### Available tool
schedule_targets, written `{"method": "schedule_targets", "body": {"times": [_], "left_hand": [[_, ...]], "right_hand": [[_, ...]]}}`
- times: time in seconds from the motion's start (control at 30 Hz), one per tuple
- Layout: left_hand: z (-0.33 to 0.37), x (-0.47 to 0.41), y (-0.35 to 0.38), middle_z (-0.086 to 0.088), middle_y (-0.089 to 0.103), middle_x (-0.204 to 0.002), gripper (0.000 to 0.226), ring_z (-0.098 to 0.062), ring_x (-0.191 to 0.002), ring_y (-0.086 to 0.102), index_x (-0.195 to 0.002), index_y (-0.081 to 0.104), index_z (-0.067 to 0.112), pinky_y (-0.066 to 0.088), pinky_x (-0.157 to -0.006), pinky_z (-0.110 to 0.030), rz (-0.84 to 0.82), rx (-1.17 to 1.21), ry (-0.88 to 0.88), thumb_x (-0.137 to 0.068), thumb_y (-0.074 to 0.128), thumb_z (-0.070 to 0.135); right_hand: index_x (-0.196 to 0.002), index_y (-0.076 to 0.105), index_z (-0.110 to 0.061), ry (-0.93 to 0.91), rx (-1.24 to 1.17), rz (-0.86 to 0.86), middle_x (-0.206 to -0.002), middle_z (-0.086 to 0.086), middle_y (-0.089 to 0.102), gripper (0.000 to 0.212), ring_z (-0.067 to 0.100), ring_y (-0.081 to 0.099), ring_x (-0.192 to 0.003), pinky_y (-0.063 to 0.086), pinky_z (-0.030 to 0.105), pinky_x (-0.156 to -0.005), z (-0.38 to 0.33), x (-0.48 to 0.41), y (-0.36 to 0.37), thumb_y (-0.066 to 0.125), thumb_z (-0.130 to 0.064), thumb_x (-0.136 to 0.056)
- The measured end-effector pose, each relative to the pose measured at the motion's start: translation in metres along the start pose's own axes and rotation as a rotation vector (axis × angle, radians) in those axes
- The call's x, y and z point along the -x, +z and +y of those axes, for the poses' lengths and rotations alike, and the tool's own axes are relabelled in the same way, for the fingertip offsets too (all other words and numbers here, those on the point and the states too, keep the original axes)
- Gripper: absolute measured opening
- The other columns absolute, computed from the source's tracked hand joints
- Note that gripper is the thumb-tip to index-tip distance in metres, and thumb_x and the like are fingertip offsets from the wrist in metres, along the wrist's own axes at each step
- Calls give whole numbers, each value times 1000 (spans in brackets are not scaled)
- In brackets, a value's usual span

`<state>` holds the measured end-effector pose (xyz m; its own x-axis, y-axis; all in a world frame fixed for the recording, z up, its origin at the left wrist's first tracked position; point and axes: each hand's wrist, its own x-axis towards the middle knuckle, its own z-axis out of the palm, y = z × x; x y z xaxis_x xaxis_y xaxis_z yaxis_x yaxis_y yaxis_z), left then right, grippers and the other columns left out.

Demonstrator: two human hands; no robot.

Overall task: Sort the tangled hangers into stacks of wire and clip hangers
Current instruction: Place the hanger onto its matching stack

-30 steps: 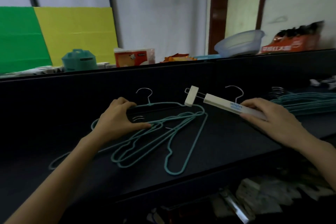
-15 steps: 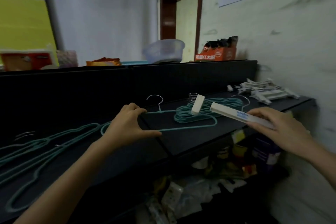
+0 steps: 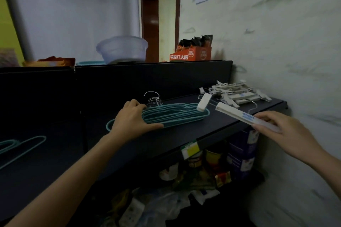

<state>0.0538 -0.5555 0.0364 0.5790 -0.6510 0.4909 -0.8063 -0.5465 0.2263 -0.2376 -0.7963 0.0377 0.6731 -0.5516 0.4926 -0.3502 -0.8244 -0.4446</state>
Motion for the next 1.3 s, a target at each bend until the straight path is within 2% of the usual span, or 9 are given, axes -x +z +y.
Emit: {"method": "schedule_targets", "body": {"times": [0.13,0.23,0.57,0.7,0.8,0.9,1.03,1.17,1.3], "left_hand": [[5,-29,20,-3,49,-107,90,-19,-101,45,-117,55,13,41,-81,-30,-15,-38,-38,-56,56,79],[7,-46,33,-2,48,-105,99,-19,-98,45,-115,56,14,41,-82,-30,-35,-59,-58,-49,41,87],[2,-72,56,7,43,-117,111,-10,-106,43,-130,43,22,41,-92,-27,-163,-240,-45,-49,18,93],[15,-94,53,7,50,-114,90,-10,-100,46,-119,53,24,39,-86,-25,-167,-306,-10,-65,10,82],[33,-118,59,9,54,-104,54,-10,-93,51,-110,57,25,41,-73,-22,-137,-345,60,-85,29,64],[56,-144,70,12,55,-94,36,-8,-84,54,-106,59,28,44,-65,-21,-136,-296,86,-91,37,52],[86,-182,93,12,59,-92,31,-7,-79,56,-101,62,28,45,-59,-21,-93,-255,95,-92,41,48],[111,-216,117,12,57,-91,31,-9,-79,55,-103,62,27,46,-62,-24,-87,-251,53,-92,41,47],[129,-241,138,9,62,-93,31,-12,-82,59,-102,63,27,50,-65,-29,-62,-243,-18,-92,42,46]], "right_hand": [[-95,53,-47,3,8,-11,-95,-15,62,18,13,60,-87,46,37,-72,24,-26,5,63,-45,-79],[-99,55,-46,-14,14,-42,-98,-17,62,21,13,60,-90,50,42,-78,42,-53,12,59,-51,-79],[-108,58,-37,-185,16,-122,-101,-16,60,24,8,56,-90,49,38,-75,75,-158,32,58,-43,-84],[-111,60,-32,-226,12,-123,-101,-16,59,27,9,56,-91,49,39,-76,88,-185,39,58,-42,-86],[-110,61,-30,-237,-22,-140,-101,-14,62,27,9,58,-87,50,39,-75,102,-205,41,58,-42,-86],[-106,62,-31,-246,-49,-125,-97,-13,64,22,6,59,-81,49,34,-68,123,-225,40,60,-39,-85],[-109,60,-27,-239,-68,-102,-97,-9,62,26,11,58,-86,48,32,-71,157,-263,36,62,-35,-85],[-102,61,-25,-208,-89,-80,-94,-4,62,19,15,58,-81,46,33,-68,191,-311,36,64,-33,-84],[-106,61,-22,-185,-32,-126,-94,-3,60,23,15,56,-80,41,29,-64,214,-355,51,61,-33,-87]]}}
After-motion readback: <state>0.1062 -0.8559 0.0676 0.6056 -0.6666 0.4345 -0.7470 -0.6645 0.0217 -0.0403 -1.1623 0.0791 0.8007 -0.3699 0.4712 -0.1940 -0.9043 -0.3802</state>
